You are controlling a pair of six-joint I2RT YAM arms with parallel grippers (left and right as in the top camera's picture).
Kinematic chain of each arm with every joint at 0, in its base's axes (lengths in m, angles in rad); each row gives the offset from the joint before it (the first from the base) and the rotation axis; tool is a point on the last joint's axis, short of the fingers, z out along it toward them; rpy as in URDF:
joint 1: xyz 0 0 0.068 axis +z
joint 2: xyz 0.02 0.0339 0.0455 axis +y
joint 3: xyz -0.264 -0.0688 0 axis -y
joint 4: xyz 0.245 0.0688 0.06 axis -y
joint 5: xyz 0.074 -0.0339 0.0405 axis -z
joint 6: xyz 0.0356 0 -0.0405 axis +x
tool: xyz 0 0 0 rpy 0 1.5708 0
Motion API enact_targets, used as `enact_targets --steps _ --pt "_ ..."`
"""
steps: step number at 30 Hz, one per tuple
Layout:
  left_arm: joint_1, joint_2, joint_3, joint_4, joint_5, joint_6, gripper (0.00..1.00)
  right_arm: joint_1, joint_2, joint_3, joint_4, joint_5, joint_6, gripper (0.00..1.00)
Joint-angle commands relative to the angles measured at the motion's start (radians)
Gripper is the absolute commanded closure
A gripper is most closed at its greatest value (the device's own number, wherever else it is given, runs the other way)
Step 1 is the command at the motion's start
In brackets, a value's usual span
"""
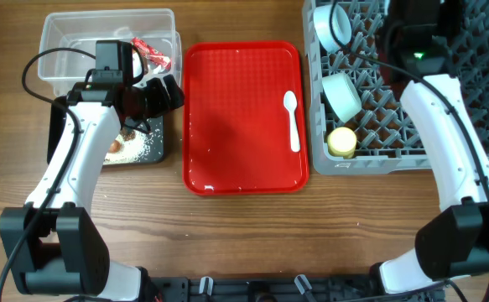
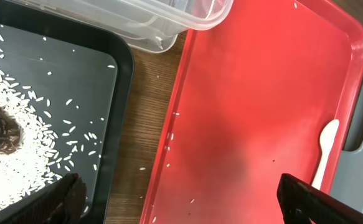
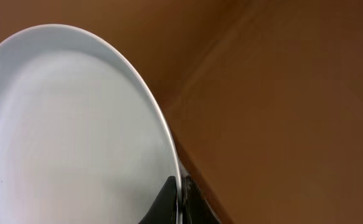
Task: Sort waste into correct bins and load items into the dishwasher rack
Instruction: 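Lift the white plate and stand it upright in the rack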
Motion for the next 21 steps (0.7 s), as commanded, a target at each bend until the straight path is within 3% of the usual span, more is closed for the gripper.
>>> enact_targets --steps 1,13,21 --pt "0.005 -0.018 -0.001 0.002 0.002 0.002 0.00 -0.020 0.028 -0.019 0.005 -0.021 -0.034 0.96" --pt "0.005 -0.018 -0.001 0.002 0.002 0.002 0.00 -0.019 0.212 -0.019 0.048 -0.062 -0.061 0.96" --pt "0.005 -0.018 -0.001 0.002 0.002 0.002 0.00 0.014 0.236 -0.019 0.043 -0.145 -0.057 0.96"
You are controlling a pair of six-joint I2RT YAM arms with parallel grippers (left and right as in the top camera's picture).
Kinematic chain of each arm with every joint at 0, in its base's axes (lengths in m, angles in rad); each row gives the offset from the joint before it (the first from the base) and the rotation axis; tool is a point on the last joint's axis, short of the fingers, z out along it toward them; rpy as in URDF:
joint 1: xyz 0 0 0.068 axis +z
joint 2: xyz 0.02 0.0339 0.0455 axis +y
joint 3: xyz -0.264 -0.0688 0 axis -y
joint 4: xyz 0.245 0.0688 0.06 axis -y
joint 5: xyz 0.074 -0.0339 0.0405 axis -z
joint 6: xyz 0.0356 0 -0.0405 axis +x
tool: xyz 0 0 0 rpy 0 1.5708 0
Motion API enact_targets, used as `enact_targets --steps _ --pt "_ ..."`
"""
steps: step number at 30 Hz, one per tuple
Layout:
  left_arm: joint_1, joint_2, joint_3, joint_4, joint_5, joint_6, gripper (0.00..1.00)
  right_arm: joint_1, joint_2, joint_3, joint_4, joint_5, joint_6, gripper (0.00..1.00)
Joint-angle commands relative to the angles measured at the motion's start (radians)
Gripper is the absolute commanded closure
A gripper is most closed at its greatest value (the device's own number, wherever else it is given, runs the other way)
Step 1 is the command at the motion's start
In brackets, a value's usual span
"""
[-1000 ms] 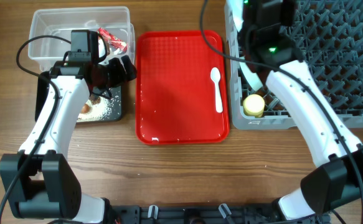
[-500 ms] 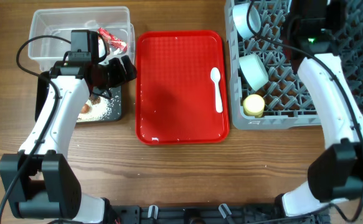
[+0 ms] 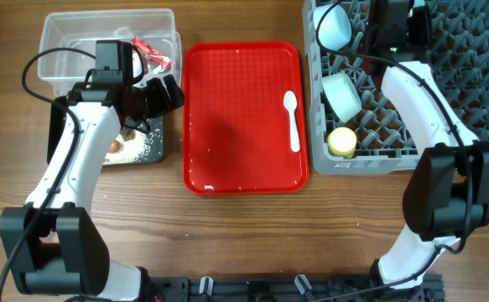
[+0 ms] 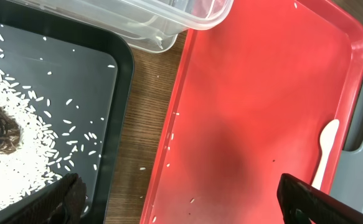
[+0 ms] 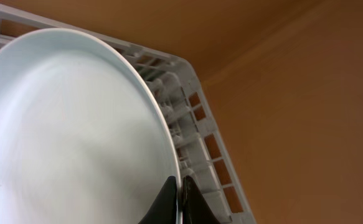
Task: Sort waste into correct bins and load items into the dishwasher rack
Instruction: 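Lift the white plate and stand it upright in the rack, then reach the right gripper to the white spoon and grasp it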
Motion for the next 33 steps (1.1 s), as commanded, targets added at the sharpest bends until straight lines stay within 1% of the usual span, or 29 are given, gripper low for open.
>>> enact_targets --steps 1,2,3,4,5,10,13,16,19,22,24,25,26,29,31,33 --pt "0.005 -0.019 -0.001 0.002 0.002 0.002 0.00 0.032 0.013 -0.002 0.006 -0.055 -0.002 0.92" --pt "0.005 -0.019 -0.001 0.002 0.002 0.002 0.00 0.039 0.013 -0.002 0.005 -0.077 0.000 0.71" --pt "0.005 -0.019 -0.001 0.002 0.002 0.002 0.00 0.042 0.013 -0.002 0.004 -0.089 -0.001 0.53" --pt "0.005 -0.019 -0.001 0.002 0.002 0.002 0.00 0.046 0.013 -0.002 0.005 -0.091 0.006 0.11" --pt "0.005 -0.019 -0.001 0.002 0.002 0.002 0.00 0.048 0.013 -0.002 0.006 -0.090 0.022 0.00" --pt "0.005 -0.019 -0.001 0.002 0.002 0.002 0.00 0.060 -0.009 -0.002 -0.019 0.014 0.153 0.00" --pt "0.005 -0.019 -0.001 0.002 0.002 0.002 0.00 0.121 -0.074 -0.002 -0.078 -0.071 0.159 0.00" --pt "0.005 -0.019 -0.001 0.002 0.002 0.002 0.00 0.223 -0.139 -0.002 -0.171 -0.255 0.183 0.00" --pt "0.005 -0.019 -0.001 0.002 0.002 0.002 0.00 0.347 -0.156 -0.002 -0.322 -0.506 0.316 0.00" --pt "0.005 -0.019 -0.001 0.002 0.002 0.002 0.00 0.399 -0.142 -0.003 -0.444 -0.755 0.392 0.00" --pt "0.005 -0.019 -0.001 0.002 0.002 0.002 0.00 0.402 -0.128 -0.003 -0.519 -0.874 0.418 0.01" --pt "0.005 -0.019 -0.001 0.002 0.002 0.002 0.00 0.402 -0.121 -0.003 -0.555 -0.903 0.418 0.10" --pt "0.005 -0.019 -0.001 0.002 0.002 0.002 0.00 0.402 -0.114 -0.003 -0.579 -0.908 0.423 0.17" --pt "0.005 -0.019 -0.001 0.002 0.002 0.002 0.00 0.401 -0.080 -0.040 -0.599 -0.905 0.465 0.21" --pt "0.005 -0.019 -0.001 0.002 0.002 0.002 0.00 0.398 -0.054 -0.066 -0.597 -0.864 0.534 0.28" --pt "0.005 -0.019 -0.001 0.002 0.002 0.002 0.00 0.397 -0.020 -0.070 -0.609 -0.841 0.548 0.35"
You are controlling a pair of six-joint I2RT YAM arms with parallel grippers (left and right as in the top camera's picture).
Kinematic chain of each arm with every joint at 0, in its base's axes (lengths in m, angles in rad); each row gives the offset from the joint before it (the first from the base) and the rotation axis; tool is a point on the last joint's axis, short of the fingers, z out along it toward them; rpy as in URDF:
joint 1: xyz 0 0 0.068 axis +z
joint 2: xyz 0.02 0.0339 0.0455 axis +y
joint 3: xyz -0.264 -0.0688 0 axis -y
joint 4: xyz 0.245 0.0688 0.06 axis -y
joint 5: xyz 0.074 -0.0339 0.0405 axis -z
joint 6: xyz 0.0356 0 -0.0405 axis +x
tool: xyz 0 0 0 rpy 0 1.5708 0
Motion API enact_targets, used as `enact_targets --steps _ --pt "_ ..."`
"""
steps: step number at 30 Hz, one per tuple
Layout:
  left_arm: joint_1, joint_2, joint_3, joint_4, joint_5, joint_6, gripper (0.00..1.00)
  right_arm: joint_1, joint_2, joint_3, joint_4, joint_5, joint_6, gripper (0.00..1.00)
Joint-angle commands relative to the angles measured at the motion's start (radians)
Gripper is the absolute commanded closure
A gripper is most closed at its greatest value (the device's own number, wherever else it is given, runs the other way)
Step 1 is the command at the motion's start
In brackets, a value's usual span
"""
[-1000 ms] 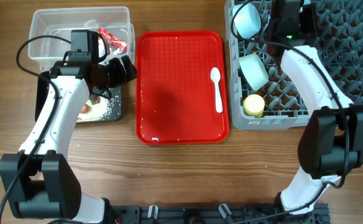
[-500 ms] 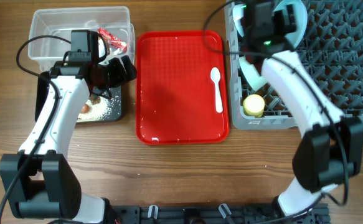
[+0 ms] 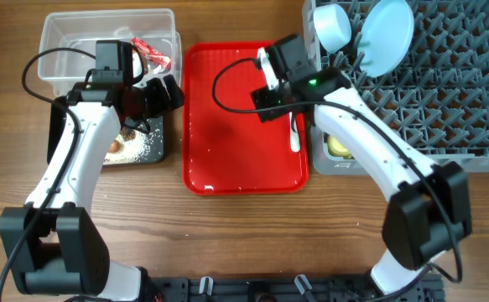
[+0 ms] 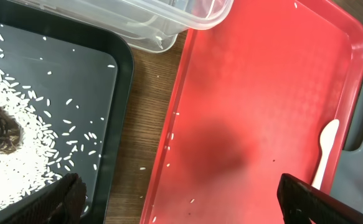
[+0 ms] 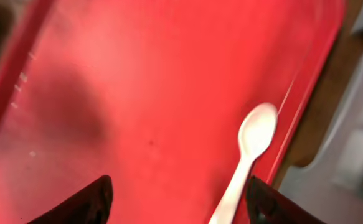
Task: Sort waste into correct bins and load items into the dishwasher rack
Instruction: 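Reach the right gripper to the white spoon and grasp it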
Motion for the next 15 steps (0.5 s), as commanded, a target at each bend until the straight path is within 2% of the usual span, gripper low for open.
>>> enact_targets --steps 1,6,15 --pt "0.005 -0.018 -0.001 0.002 0.002 0.002 0.00 -0.009 0.076 -0.019 -0.019 0.032 0.074 0.36" --pt "0.005 -0.018 -0.001 0.002 0.002 0.002 0.00 -0.011 0.168 -0.021 -0.035 0.123 0.121 0.41" --pt "0.005 -0.018 -0.001 0.002 0.002 0.002 0.00 -0.061 0.243 -0.021 -0.014 0.101 0.122 0.41"
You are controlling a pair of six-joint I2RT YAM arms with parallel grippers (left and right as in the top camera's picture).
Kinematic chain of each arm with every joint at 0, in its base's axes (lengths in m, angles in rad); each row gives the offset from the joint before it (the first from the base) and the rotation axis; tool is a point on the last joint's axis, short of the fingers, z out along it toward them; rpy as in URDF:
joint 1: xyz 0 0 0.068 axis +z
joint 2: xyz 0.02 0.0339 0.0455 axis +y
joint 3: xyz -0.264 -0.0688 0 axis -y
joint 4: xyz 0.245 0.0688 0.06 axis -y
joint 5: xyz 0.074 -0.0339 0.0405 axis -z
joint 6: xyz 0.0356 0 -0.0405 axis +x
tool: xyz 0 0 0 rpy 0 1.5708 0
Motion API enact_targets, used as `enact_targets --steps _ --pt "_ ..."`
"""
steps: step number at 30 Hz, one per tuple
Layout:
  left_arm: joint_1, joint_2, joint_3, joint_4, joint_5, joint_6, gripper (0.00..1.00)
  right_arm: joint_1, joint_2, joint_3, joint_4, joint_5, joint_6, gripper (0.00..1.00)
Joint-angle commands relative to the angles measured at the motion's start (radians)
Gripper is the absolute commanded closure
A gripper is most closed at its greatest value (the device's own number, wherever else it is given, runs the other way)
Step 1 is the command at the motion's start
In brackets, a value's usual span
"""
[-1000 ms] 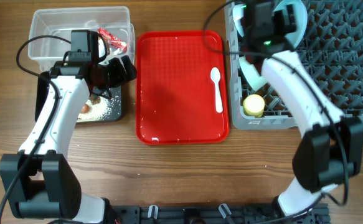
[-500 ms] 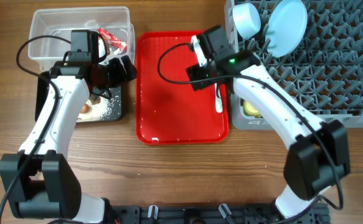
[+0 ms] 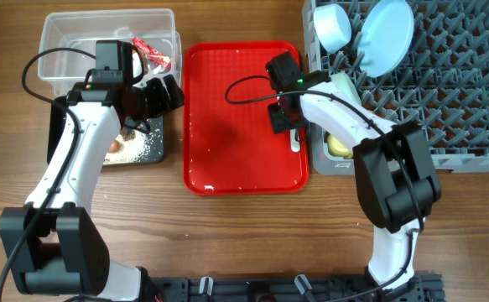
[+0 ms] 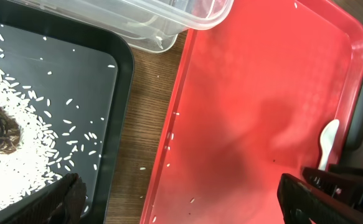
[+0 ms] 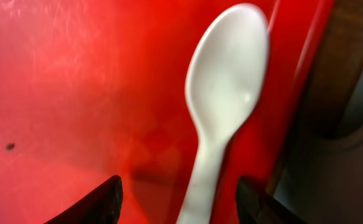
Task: Sort waste into correct bins and load items into the dishwasher rack
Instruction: 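Reach the right gripper to the white spoon and grasp it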
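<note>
A white plastic spoon [image 5: 221, 106] lies along the right side of the red tray [image 3: 227, 126]; its bowl also shows in the left wrist view [image 4: 326, 140]. My right gripper [image 3: 284, 117] is low over it and open [image 5: 178, 202], one finger on each side of the handle. My left gripper [image 3: 164, 92] is open and empty [image 4: 181, 199], hovering over the gap between the black tray [image 4: 56, 93] and the red tray. A white plate [image 3: 387, 38] stands in the grey dishwasher rack [image 3: 445, 101].
A clear bin [image 3: 76, 33] at the back left holds a red wrapper [image 3: 152, 54]. Rice and a brown lump lie in the black tray [image 3: 139, 147]. The rack also holds a white bowl [image 3: 332, 27] and a yellow item [image 3: 338, 144].
My right gripper has moved from higher over the tray's upper right down onto the spoon, and its open fingers now straddle the handle. The left arm has not moved.
At first my right gripper was shut on the white plate above the rack, then it held the plate against the rack's tines. Later the plate stood in the rack and the gripper was open over the red tray. Now it is around the spoon.
</note>
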Motion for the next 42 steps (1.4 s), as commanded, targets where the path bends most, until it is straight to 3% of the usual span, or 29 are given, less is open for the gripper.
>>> enact_targets --steps 1,5,14,20,23,25,27,39,42 --pt "0.005 -0.018 -0.001 0.002 0.002 0.002 0.00 -0.004 0.017 -0.008 0.019 -0.007 0.018 0.41" --pt "0.005 -0.018 -0.001 0.002 0.002 0.002 0.00 -0.004 0.017 -0.008 0.043 -0.119 -0.049 0.44" --pt "0.005 -0.018 -0.001 0.002 0.002 0.002 0.00 -0.004 0.017 -0.008 0.026 -0.156 -0.063 0.52" --pt "0.005 -0.018 -0.001 0.002 0.002 0.002 0.00 -0.004 0.017 -0.008 -0.004 -0.175 -0.247 0.53" --pt "0.005 -0.018 -0.001 0.002 0.002 0.002 0.00 -0.004 0.017 -0.009 0.003 -0.189 -0.246 0.53" --pt "0.005 -0.018 -0.001 0.002 0.002 0.002 0.00 -0.003 0.017 -0.009 0.013 -0.212 -0.247 0.64" --pt "0.005 -0.018 -0.001 0.002 0.002 0.002 0.00 -0.004 0.017 -0.011 0.031 -0.231 -0.246 0.69" --pt "0.005 -0.018 -0.001 0.002 0.002 0.002 0.00 -0.005 0.061 -0.042 0.094 -0.225 -0.248 0.71" --pt "0.005 -0.018 -0.001 0.002 0.002 0.002 0.00 -0.005 0.084 -0.050 0.102 -0.226 -0.248 0.81"
